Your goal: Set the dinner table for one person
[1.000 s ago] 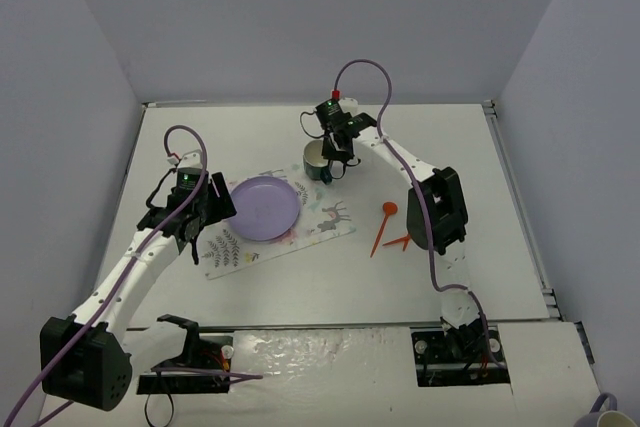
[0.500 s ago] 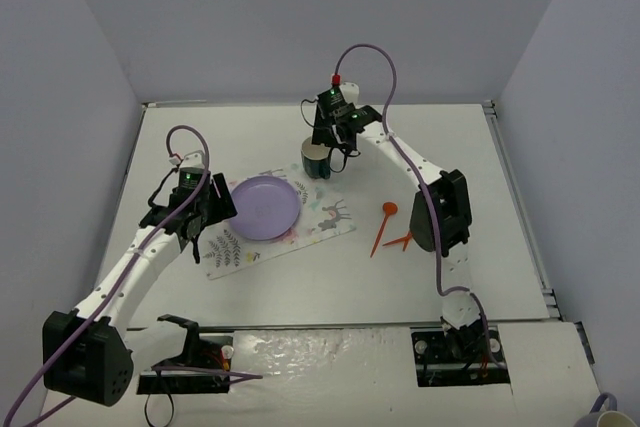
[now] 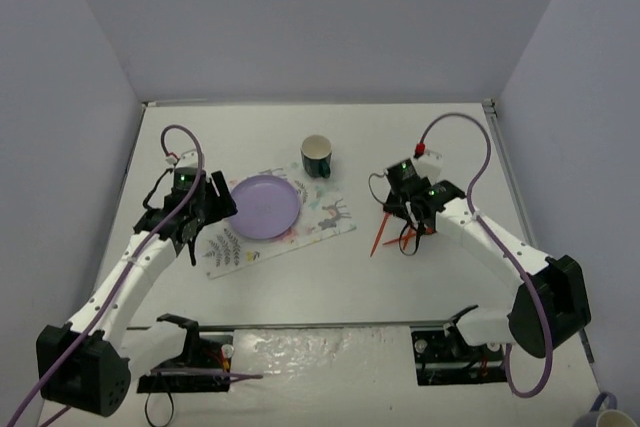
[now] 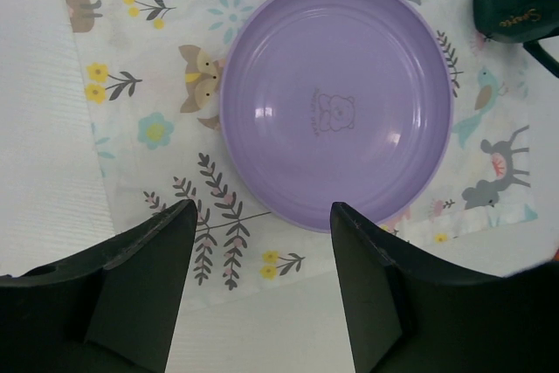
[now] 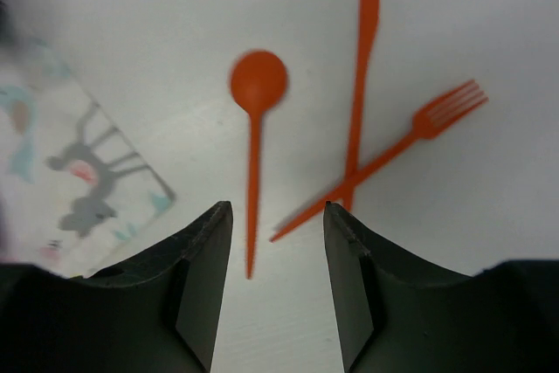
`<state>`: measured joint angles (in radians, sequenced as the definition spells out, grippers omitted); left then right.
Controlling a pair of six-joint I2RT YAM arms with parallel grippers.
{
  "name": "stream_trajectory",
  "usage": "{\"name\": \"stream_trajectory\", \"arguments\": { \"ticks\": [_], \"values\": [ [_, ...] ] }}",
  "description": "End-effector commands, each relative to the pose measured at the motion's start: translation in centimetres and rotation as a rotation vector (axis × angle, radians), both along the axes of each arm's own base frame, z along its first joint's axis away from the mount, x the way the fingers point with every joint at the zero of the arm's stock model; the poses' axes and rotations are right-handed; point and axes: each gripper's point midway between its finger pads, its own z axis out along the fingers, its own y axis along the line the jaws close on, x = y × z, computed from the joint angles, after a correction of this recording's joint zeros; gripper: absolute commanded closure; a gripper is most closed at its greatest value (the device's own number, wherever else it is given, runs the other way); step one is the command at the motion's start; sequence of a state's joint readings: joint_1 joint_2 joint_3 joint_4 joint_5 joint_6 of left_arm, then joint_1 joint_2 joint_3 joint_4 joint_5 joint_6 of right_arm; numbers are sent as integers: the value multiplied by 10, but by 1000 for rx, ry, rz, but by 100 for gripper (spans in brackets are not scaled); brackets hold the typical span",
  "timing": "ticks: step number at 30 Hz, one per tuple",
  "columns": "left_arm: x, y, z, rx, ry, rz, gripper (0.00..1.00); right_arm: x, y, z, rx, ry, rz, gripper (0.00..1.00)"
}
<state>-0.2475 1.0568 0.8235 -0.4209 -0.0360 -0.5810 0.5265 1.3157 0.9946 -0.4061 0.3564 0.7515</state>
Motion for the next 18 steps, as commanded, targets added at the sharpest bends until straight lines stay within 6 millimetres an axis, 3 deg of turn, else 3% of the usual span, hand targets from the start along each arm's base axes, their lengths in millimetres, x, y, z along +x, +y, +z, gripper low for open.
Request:
{"name": "stream_trajectory", "arguments": {
  "ticks": [1,5,10,18],
  "values": [
    [16,-18,46,-107,-135,-25,41,-24,0,-41,56,107,-28,59],
    [17,-23,43,-123,-130,-46,41,-23,12,-54,102,124,-3,61],
    [13,-18,40,-102,-122,-28,41,-5,21,-63,76,117,31,63],
    [10,-14,33,-77,-94,-23,41,3,30,-109,31,221,60,63]
  ]
}}
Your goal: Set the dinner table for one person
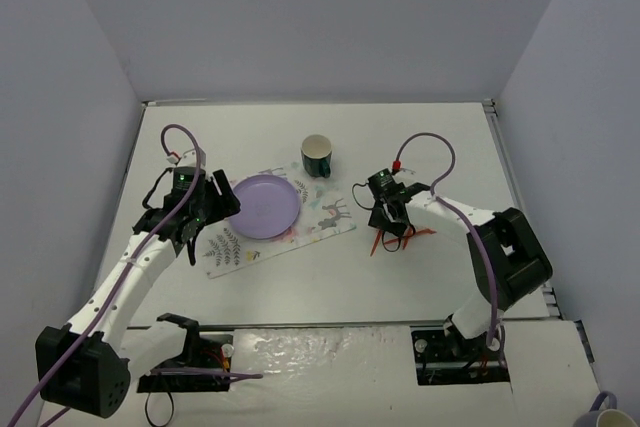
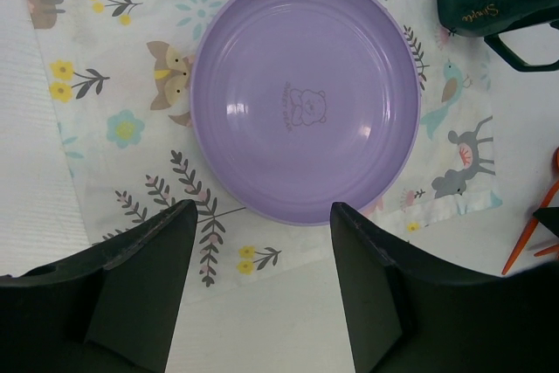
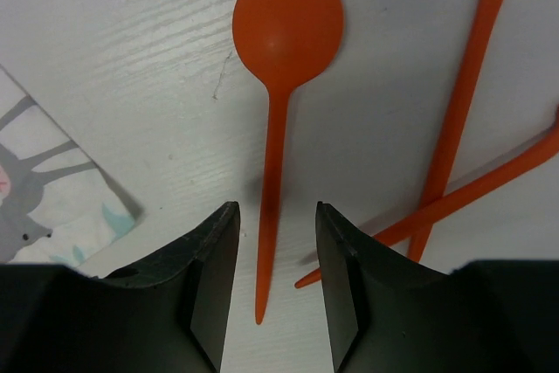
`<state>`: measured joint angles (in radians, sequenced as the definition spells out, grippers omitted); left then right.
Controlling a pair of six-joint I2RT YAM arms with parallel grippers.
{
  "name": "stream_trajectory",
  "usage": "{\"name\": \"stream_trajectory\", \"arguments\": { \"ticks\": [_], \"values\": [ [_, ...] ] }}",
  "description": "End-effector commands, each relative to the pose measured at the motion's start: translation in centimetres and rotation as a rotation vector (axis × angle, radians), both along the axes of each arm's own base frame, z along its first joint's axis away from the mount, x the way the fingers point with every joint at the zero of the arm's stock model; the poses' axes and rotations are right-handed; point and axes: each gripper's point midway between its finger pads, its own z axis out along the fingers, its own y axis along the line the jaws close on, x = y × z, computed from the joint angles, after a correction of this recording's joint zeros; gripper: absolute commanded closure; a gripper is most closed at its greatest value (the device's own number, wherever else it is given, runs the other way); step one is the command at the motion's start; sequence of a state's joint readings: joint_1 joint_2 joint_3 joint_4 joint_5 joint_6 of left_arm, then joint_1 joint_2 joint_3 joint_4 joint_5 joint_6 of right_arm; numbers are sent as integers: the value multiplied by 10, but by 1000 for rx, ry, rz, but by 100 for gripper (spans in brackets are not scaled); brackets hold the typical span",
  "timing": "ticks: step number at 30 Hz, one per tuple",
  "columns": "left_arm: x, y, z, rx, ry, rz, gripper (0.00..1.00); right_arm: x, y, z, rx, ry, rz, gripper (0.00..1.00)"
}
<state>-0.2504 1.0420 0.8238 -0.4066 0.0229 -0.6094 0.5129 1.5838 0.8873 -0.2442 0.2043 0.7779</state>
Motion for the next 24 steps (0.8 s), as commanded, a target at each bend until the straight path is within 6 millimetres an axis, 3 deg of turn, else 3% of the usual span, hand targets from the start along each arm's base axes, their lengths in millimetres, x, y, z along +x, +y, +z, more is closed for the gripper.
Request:
{"name": "stream_trajectory", "arguments": {
  "ticks": [1,7,10,12,14,16,19,22,24],
  "values": [
    [11,1,25,-2,-76,17,41,16,10,-7,7,-21,19,63],
    [12,3,25,7,-75,26,41,12,8,-24,15,23,15,64],
    [13,3,23,5,-73,33,41,10,7,-26,18,30,12,92],
    [13,2,23,0,-70,31,41,9,8,-24,18,27,25,100],
    [12,2,22,1,-66,31,41,10,8,-16,18,5,32,100],
    [11,4,23,6,-66,37,41,12,8,2,-4,-43,41,100],
    [10,7,24,12,-71,52,41,14,13,54,-96,-185,85,100],
    [10,7,25,-1,-83,67,41,22,35,108,-95,-299,171,100],
    [11,7,26,-11,-89,75,41,22,56,133,-64,-340,246,100]
  ]
}}
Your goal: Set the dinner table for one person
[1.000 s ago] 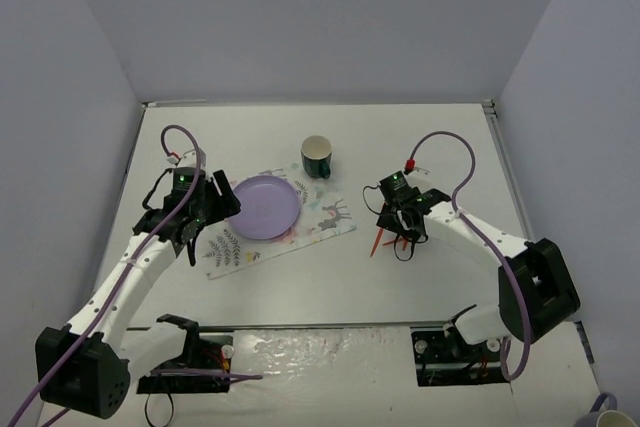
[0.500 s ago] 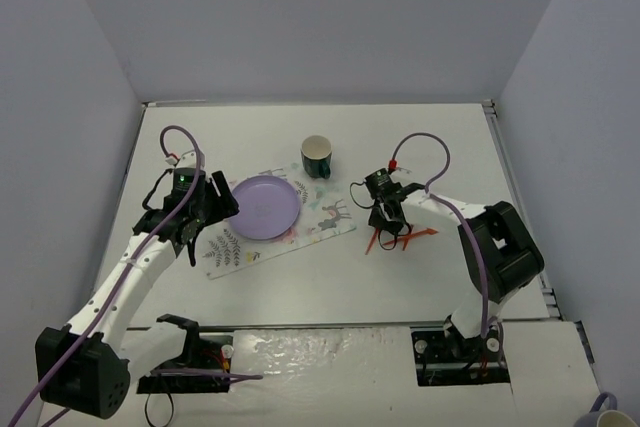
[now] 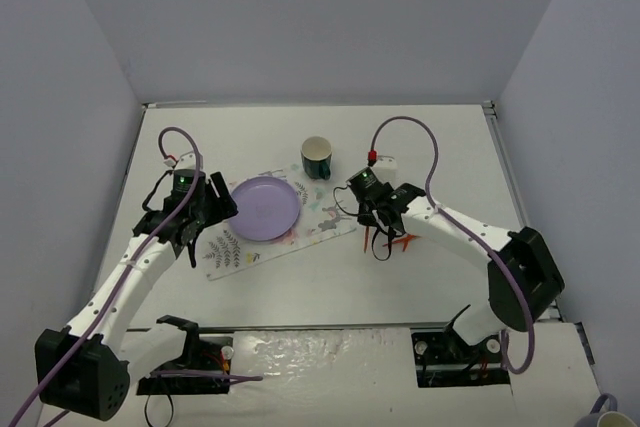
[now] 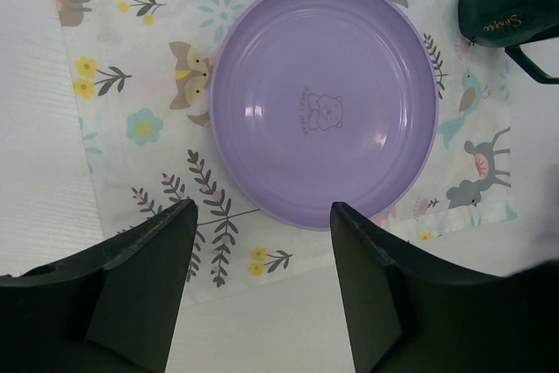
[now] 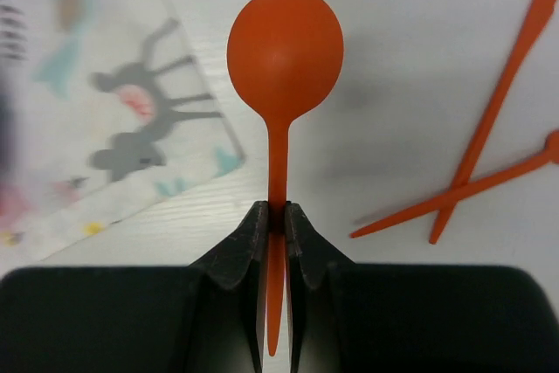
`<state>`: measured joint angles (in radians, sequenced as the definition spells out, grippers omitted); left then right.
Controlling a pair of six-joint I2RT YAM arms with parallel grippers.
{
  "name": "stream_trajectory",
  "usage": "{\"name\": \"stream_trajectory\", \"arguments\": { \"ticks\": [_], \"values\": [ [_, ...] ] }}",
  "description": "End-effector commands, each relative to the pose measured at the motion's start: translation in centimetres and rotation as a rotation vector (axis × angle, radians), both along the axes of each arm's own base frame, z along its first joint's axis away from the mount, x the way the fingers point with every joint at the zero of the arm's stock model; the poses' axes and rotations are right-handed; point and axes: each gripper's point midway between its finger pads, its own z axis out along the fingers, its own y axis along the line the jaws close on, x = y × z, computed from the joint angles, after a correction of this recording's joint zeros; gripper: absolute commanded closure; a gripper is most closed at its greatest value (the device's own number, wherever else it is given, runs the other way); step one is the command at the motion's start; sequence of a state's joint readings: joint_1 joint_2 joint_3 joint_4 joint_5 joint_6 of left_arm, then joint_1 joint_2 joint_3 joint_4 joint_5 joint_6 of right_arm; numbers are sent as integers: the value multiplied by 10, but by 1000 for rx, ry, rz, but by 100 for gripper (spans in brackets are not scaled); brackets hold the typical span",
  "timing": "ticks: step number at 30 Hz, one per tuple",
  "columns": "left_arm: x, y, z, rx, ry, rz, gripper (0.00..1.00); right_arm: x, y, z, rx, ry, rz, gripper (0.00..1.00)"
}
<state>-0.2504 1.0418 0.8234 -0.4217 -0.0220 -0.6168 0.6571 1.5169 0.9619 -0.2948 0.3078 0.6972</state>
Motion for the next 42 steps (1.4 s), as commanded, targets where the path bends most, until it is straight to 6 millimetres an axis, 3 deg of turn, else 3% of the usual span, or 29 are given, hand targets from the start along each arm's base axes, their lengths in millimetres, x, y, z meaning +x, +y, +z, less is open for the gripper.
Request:
{"name": "stream_trajectory", "arguments": {
  "ticks": [1,4,15,17,24,32,42],
  "values": [
    [11,-1,29,-41,-98,38,41,24,34,103,30,-238,130,100],
    [11,-2,30,-50,-105,40,41,24,62,111,65,-245,266,100],
    [5,10,35,-15,-124,80,41,35,135,80,89,-124,700,100],
    [5,11,35,-10,-124,82,41,39,149,84,115,-127,743,100],
    [6,14,31,11,-115,87,41,54,170,78,127,-118,778,100],
    [7,16,26,33,-100,88,41,73,184,45,84,-79,779,100],
    [10,19,18,64,-80,86,41,92,187,20,41,-70,758,100]
  ]
}}
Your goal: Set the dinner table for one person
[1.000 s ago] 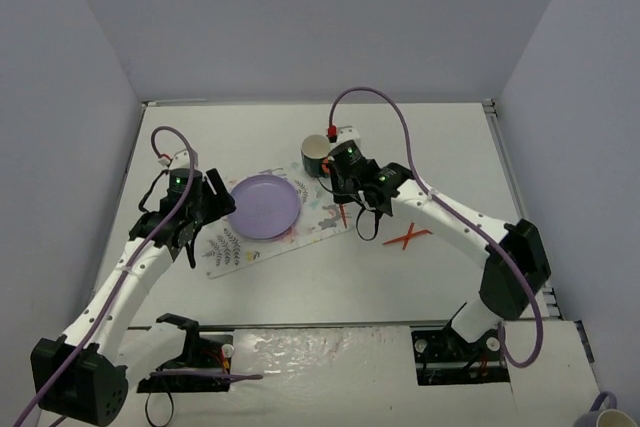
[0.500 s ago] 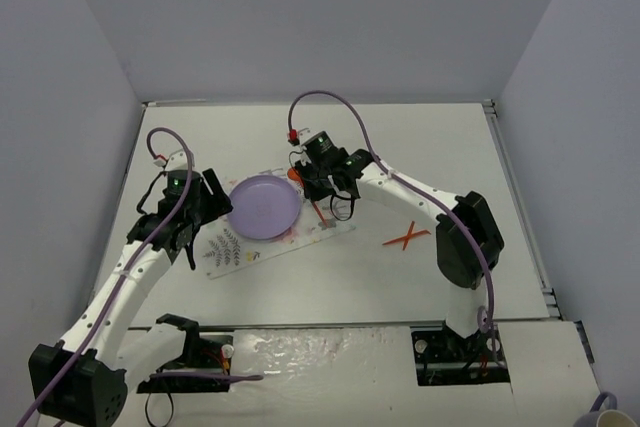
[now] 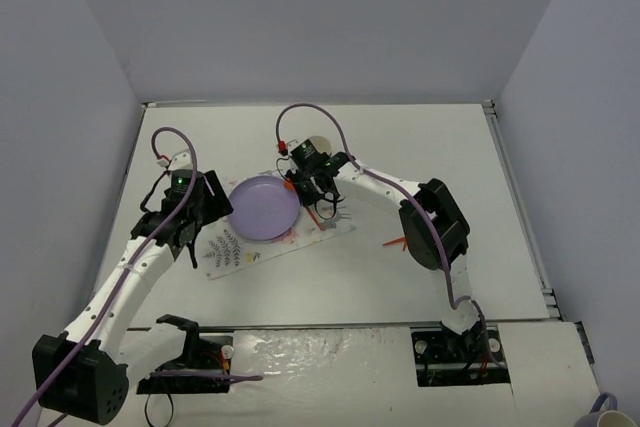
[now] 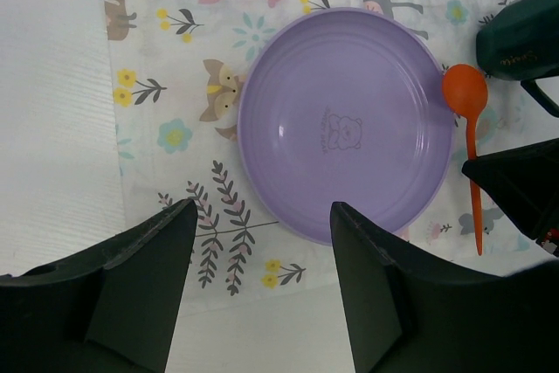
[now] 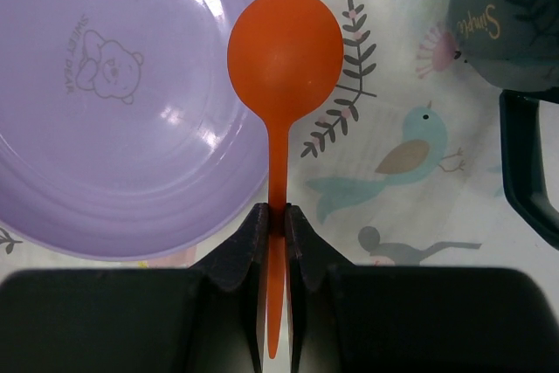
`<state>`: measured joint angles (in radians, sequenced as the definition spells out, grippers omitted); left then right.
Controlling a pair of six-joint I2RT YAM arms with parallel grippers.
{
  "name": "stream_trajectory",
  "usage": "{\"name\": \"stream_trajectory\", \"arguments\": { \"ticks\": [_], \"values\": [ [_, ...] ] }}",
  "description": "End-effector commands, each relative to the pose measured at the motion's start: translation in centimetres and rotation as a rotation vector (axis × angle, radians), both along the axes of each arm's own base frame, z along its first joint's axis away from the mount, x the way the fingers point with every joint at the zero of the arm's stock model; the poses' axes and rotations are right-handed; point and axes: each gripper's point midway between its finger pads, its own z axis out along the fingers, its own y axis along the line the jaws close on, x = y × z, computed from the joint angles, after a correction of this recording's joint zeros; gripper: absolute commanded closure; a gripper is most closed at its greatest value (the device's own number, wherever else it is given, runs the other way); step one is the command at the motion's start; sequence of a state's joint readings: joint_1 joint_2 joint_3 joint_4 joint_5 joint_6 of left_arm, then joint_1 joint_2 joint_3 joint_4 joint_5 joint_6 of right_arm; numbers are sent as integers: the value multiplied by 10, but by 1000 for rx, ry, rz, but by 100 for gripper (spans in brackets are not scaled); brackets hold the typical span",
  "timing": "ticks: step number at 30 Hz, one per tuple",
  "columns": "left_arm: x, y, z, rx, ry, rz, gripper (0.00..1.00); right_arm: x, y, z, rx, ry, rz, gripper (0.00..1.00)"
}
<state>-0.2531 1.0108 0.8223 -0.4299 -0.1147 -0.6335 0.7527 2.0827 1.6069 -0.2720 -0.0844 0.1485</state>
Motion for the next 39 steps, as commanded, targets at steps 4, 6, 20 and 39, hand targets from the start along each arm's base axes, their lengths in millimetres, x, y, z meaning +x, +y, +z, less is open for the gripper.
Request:
{"name": "stream_trajectory", "arguments": {
  "ticks": [4,6,20,39],
  "values": [
    [13,4,4,33,-24,9,41,37,9,38,48,-133,-30,100],
    [14,3,2,33,-22,6,41,41,8,38,51,-134,-36,100],
    [21,-1,-4,34,-7,-8,41,58,-7,46,57,-165,-143,59],
    [24,-9,0,-6,-23,-35,41,-16,-254,144,-34,-328,-1014,56]
  ]
}}
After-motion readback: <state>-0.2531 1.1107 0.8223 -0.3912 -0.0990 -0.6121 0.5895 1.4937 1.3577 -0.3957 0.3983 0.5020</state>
